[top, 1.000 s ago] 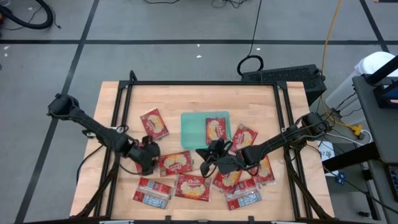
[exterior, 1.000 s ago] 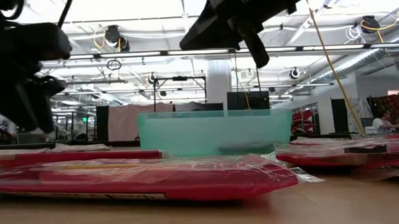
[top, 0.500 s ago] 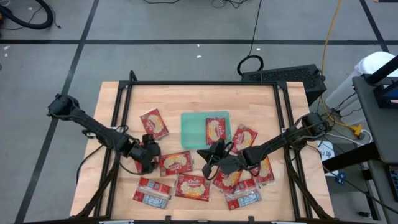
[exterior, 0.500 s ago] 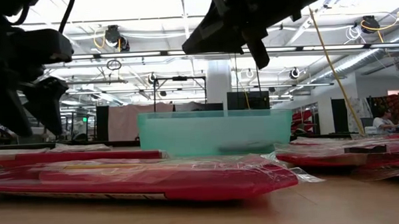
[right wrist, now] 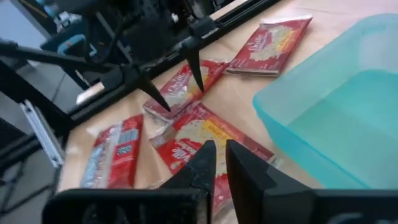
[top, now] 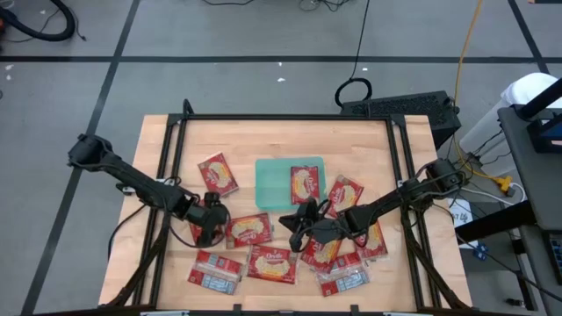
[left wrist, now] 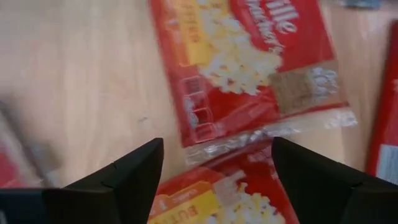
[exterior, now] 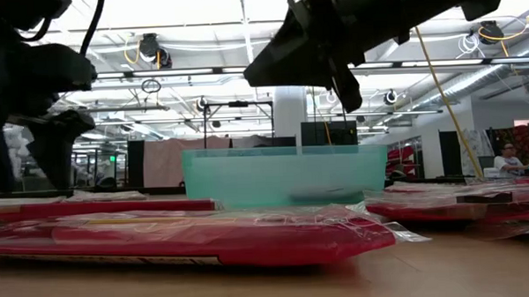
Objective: Sort popcorn bags into baskets
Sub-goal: Put the red popcorn bag into the green bin
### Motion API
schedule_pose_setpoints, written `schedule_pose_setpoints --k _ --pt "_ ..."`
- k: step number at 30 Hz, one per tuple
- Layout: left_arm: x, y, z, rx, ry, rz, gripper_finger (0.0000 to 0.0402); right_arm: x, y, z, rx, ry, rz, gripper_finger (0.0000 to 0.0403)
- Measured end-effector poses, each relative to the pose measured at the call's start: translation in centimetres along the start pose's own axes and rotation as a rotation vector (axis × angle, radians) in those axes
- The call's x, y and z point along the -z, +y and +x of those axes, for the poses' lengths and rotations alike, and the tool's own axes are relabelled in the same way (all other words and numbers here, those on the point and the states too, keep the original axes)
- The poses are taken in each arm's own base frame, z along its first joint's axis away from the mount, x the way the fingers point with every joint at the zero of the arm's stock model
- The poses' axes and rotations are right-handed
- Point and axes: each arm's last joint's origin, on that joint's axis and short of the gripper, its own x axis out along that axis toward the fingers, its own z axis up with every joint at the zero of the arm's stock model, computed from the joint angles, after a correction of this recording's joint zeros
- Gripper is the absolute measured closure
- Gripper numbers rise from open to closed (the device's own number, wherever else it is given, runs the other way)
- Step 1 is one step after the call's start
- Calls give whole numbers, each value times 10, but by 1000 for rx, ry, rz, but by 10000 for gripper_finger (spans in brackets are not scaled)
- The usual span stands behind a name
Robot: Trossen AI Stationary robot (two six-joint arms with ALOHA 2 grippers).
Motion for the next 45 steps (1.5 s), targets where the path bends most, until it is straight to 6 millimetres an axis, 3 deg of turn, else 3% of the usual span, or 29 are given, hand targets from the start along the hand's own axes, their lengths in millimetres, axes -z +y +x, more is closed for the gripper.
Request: schedule_pose_setpoints --k 6,16,23,26,31,37,45 --pt "0 -1 18 12 63 39 94 1 3 -3 -43 35 63 356" --pt "-8 12 33 65 85 -72 178 -5 23 -14 -182 -26 208 355" --pt "-11 22 33 137 84 -108 268 -9 24 -14 -212 -9 499 355" --pt "-12 25 32 150 77 -124 287 -14 22 -13 -202 -1 687 355" --pt "-16 27 32 183 49 -97 314 -25 25 -12 -116 -97 811 355" --pt "-16 28 32 239 51 -58 391 -30 26 -11 -114 -105 794 355" --pt "-13 27 26 264 98 -175 399 -21 26 -15 -206 199 672 355"
